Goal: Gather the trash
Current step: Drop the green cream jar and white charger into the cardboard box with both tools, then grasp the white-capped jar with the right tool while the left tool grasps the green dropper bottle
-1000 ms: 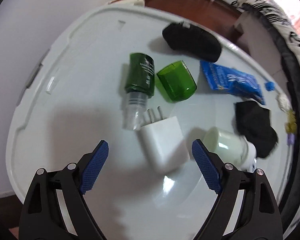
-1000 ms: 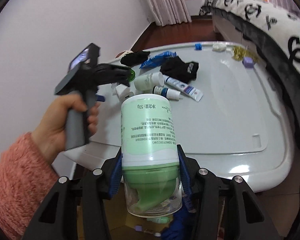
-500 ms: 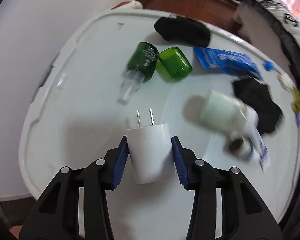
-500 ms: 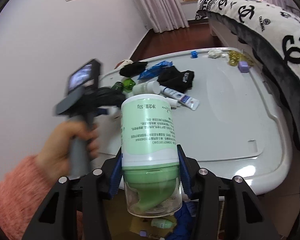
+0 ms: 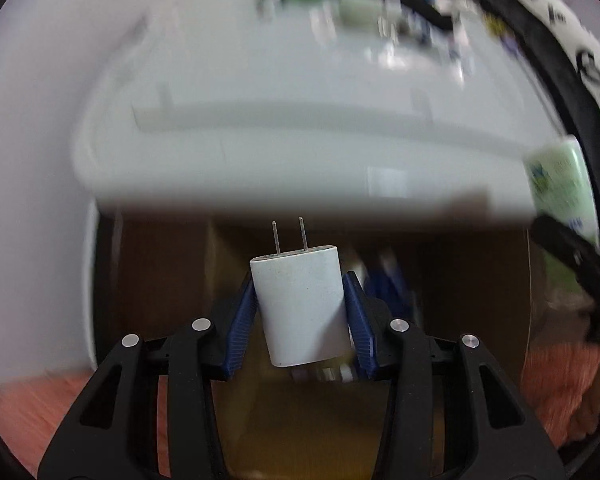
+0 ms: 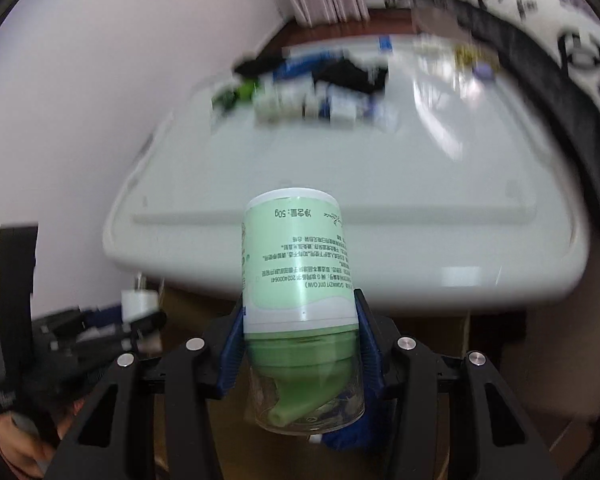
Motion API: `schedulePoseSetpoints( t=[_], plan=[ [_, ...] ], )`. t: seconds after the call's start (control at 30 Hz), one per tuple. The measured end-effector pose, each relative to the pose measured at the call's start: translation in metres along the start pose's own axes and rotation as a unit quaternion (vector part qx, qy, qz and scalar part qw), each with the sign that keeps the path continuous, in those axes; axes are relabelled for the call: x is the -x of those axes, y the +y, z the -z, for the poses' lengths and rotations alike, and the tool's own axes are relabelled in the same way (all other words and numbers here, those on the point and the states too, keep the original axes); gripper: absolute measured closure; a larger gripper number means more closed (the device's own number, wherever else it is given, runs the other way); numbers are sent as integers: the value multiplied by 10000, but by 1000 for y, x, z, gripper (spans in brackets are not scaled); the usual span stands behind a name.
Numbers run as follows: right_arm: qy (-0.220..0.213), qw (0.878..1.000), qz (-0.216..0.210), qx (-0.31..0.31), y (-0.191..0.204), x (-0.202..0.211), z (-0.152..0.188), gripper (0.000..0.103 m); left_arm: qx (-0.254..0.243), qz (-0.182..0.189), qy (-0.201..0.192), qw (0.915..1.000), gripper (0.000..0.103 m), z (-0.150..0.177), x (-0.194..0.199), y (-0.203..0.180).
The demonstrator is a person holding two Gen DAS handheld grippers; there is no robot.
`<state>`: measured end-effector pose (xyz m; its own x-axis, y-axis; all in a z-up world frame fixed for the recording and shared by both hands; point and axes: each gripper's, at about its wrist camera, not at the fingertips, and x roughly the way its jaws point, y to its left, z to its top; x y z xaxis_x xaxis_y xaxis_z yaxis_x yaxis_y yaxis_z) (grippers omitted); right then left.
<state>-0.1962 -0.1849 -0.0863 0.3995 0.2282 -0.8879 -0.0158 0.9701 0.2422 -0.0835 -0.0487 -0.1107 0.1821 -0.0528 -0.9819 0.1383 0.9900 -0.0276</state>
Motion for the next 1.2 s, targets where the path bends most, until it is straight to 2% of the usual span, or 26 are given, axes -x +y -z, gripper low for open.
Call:
schedulePoseSetpoints(
  t=[0.07, 0.1, 0.17, 0.23, 0.27, 0.3, 0.33, 0.37, 0.47, 0.6, 0.83, 1.03, 1.2],
  plan=[
    [288, 9995, 66, -123, 2, -11, 23, 54, 9, 10, 279, 9996, 60, 18, -19, 2],
    [413, 9989, 132, -173, 2, -16, 33, 54, 88, 99, 543, 9984, 60, 27, -34, 5],
    [576, 9977, 278, -204, 2, -22, 48, 54, 214, 229, 814, 9962, 60, 34, -51, 9],
    [777, 9954, 509, -223, -1, -33, 61, 54, 102, 21, 976, 9952, 58, 37, -70, 7],
    [922, 9934, 603, -304, -5, -41, 67, 50, 47, -60, 1074, 9942, 54, 40, -78, 6],
    [1035, 9920, 624, -357, -8, -47, 70, 34, 38, -71, 1244, 9922, 41, 41, -88, 5],
    [1201, 9895, 688, -409, -13, -56, 73, 30, 45, 3, 1335, 9910, 34, 44, -92, 6],
    [1234, 9882, 795, -427, -16, -59, 74, 31, 48, 70, 1378, 9904, 34, 49, -92, 6],
    [1194, 9868, 1009, -416, -19, -60, 73, 31, -91, -25, 1243, 9922, 34, 50, -89, 1],
    [1196, 9870, 941, -512, -23, -60, 73, 31, -144, -19, 1031, 9946, 31, 54, -79, 0],
    [1053, 9890, 945, -422, -23, -54, 73, 31, 2, -28, 922, 9957, 31, 52, -74, 0],
    [697, 9945, 658, -426, -17, -33, 57, 30, -99, -147, -107, 9998, 30, 40, -27, -4],
    [350, 9973, 627, -145, -5, -14, 26, 22, -75, -130, -462, 9988, 30, 15, 4, 0]
  ],
)
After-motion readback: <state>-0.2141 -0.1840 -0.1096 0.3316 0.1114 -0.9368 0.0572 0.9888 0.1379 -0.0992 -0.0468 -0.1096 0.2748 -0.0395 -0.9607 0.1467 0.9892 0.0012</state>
